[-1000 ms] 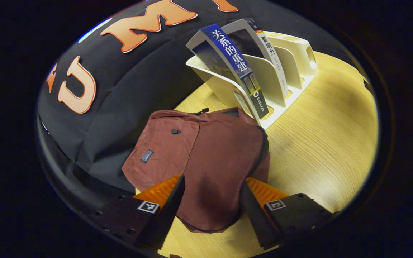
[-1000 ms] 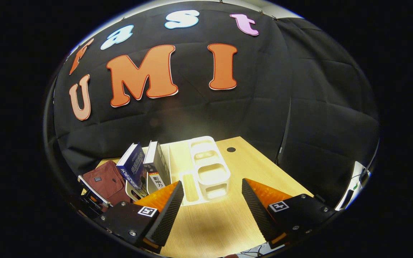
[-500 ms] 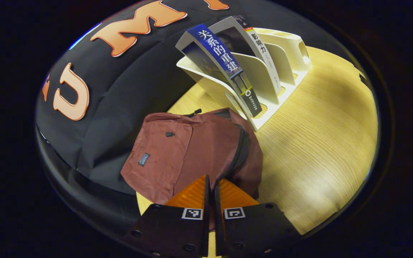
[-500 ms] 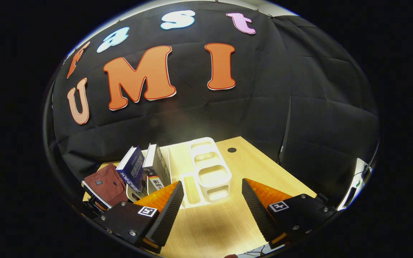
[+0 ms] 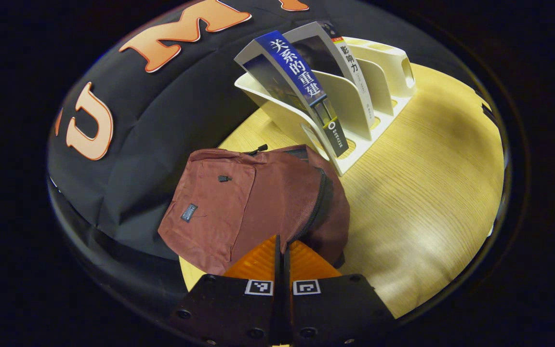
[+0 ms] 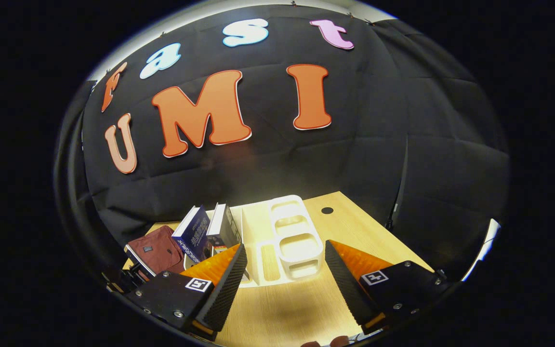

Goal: Open the schoolbag, grab two books from the bookshelf and put them into the schoolbag.

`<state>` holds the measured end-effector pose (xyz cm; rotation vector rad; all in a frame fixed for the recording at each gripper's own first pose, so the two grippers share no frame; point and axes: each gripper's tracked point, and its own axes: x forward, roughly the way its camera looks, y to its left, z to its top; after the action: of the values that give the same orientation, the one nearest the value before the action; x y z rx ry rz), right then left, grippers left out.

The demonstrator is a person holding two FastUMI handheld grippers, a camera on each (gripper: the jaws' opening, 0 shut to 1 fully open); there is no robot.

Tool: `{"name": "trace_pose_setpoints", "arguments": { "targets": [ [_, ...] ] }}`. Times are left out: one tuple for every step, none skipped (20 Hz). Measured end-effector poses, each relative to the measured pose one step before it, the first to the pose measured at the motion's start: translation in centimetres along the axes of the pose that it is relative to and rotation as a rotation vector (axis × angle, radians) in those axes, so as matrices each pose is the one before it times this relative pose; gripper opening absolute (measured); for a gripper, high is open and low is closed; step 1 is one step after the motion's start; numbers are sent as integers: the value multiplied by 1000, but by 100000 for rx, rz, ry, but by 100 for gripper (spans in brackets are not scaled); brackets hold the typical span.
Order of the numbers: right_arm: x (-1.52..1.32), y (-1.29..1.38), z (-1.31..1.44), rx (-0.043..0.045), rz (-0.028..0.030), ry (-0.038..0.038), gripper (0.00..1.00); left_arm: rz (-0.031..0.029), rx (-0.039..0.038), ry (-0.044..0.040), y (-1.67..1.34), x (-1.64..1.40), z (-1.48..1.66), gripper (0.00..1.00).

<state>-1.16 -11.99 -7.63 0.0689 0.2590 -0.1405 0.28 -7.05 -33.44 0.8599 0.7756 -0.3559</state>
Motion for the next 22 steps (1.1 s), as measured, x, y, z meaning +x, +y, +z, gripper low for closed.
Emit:
{"name": "trace_pose_setpoints", "arguments": {
  "targets": [
    [76, 253, 203, 1108, 832, 334, 97, -1240, -1498, -977, 483, -376, 567, 1],
    [105, 263, 194, 1615, 304, -180, 97, -1571, -1930, -757, 705, -623, 437, 1],
    [10, 496, 188, 1648, 42, -481, 97, -1877, -1976, -436, 717, -519, 382, 1],
    [-15, 506, -41, 1061, -510, -220, 97, -2063, -1564, -4, 738, -499, 124, 1],
    [-49, 502, -228, 801, -1361, -19, 97, -2304, -1527, -223, 845, -466, 291, 1],
    [-136, 808, -72, 791, -664, -36, 97, -2439, -820, -888, 976, -432, 459, 1],
    [-223, 1051, -85, 914, -169, -168, 97, -1911, -372, -1041, 1139, -528, 315, 1],
    [-220, 1120, -89, 696, 342, 114, 100, -1381, -406, -331, 1224, -464, 272, 1],
    [-186, 1199, -108, 149, 260, -15, 97, -1200, -566, -634, 1111, -255, 360, 1],
    [-97, 986, 69, -732, -291, -442, 96, -1253, -314, -1336, 1067, -237, 457, 1],
    [-227, 769, 124, -1140, -789, -666, 97, -1112, 227, -1298, 916, -134, 526, 1],
    [-205, 905, 178, -971, -616, -451, 97, -581, 876, -1478, 1073, -333, 557, 1],
    [-362, 1111, 211, -471, -133, -487, 97, 208, 1601, -1655, 1098, -190, 635, 1],
    [-295, 1076, 305, -29, 354, -453, 97, 698, 1955, -1866, 1030, -83, 625, 1],
    [-261, 1075, 340, -295, 446, -222, 97, 567, 1687, -1786, 915, -56, 504, 1],
    [-148, 880, 440, -889, 42, 54, 97, 35, 1114, -1762, 742, -78, 552, 1],
    [-165, 757, 267, -1502, -322, 341, 96, -363, 245, -1907, 657, -58, 493, 1],
    [30, 589, 268, -1586, -982, 1252, 97, -519, -421, -1632, 524, 34, 529, 1],
    [21, 663, 156, -1805, -159, 1752, 97, -288, -919, -1684, 615, -92, 464, 1],
    [147, 887, 429, -1864, 96, 1685, 97, -695, -896, -1802, 497, -2, 628, 1],
    [337, 980, 293, -2454, 738, 2701, 97, -656, -782, -1409, 408, -56, 557, 1],
    [460, 1117, 255, -3242, 1547, 3304, 97, -578, -781, -1248, 430, -17, 418, 1]
  ]
}}
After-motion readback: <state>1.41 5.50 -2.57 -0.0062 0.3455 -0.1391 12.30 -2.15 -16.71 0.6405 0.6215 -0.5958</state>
